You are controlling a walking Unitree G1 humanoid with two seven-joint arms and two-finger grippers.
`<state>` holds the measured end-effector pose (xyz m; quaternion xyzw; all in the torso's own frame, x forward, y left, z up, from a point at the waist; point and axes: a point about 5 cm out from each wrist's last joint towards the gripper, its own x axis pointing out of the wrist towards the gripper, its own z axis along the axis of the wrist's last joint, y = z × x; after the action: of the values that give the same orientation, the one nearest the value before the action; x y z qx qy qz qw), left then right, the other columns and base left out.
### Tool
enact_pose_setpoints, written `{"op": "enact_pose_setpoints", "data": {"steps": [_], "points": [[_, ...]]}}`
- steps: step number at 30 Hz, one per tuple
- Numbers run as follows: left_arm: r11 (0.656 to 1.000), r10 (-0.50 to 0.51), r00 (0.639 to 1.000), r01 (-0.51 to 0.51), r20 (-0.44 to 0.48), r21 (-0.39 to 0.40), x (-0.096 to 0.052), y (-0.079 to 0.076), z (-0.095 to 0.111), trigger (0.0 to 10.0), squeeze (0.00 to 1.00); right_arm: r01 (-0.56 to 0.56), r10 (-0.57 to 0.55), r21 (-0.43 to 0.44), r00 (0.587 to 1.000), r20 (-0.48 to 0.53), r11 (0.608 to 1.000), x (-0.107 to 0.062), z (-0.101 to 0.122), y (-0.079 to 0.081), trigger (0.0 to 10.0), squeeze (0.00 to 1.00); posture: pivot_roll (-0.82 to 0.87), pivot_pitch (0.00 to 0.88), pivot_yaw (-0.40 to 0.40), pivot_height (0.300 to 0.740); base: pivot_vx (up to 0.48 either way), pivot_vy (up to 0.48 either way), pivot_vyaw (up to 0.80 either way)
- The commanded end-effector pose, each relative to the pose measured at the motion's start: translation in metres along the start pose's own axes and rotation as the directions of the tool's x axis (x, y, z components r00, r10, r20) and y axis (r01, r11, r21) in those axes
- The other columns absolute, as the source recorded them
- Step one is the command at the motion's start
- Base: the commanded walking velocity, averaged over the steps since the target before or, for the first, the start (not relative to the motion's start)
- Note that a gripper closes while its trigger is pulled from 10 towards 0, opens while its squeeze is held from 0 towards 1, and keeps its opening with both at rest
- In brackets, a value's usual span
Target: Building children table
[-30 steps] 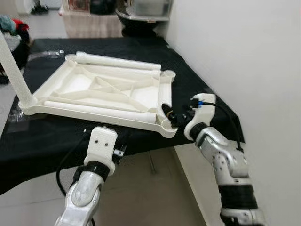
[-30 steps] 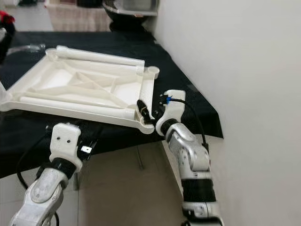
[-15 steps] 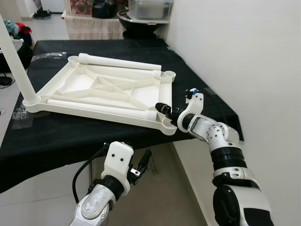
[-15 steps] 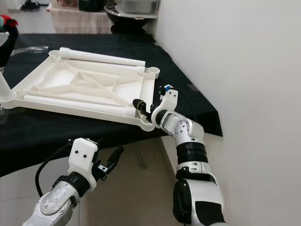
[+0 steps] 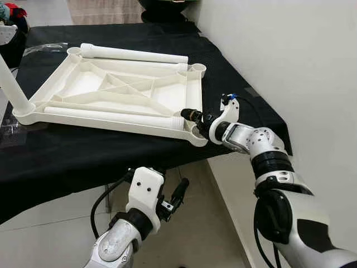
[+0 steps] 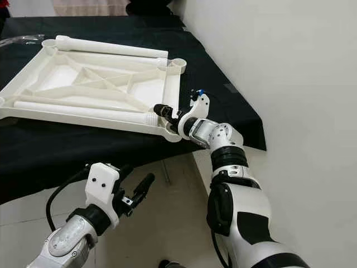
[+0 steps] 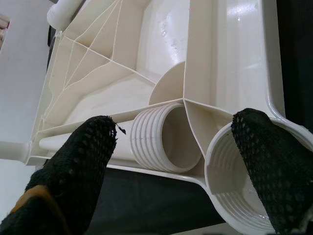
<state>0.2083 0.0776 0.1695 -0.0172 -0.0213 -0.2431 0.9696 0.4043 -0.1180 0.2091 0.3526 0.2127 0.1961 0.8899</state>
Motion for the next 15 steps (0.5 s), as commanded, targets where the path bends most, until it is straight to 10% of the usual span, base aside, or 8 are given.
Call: {"op": "enact_pose_setpoints", "data": {"steps": [1,15], "points": [[1.0,-0.009,1.0,0.009,-0.023,-0.005,-0.003,-0.002,-0.003,10.0,0.0,0.019,-0.02,-0.005,1.0,-0.02,1.0,0.002,-0.003,-0.003,10.0,0.0,0.08,0.222,-0.133,0.74,0.0,0.0,0.0],[1.0,-0.016,0.999,0.016,-0.033,0.0,-0.003,-0.003,-0.006,10.0,0.0,-0.109,0.12,-0.08,0.982,0.144,0.991,-0.009,0.05,0.029,10.0,0.0,0.09,0.198,-0.134,0.74,0.0,0.0,0.0]]}}
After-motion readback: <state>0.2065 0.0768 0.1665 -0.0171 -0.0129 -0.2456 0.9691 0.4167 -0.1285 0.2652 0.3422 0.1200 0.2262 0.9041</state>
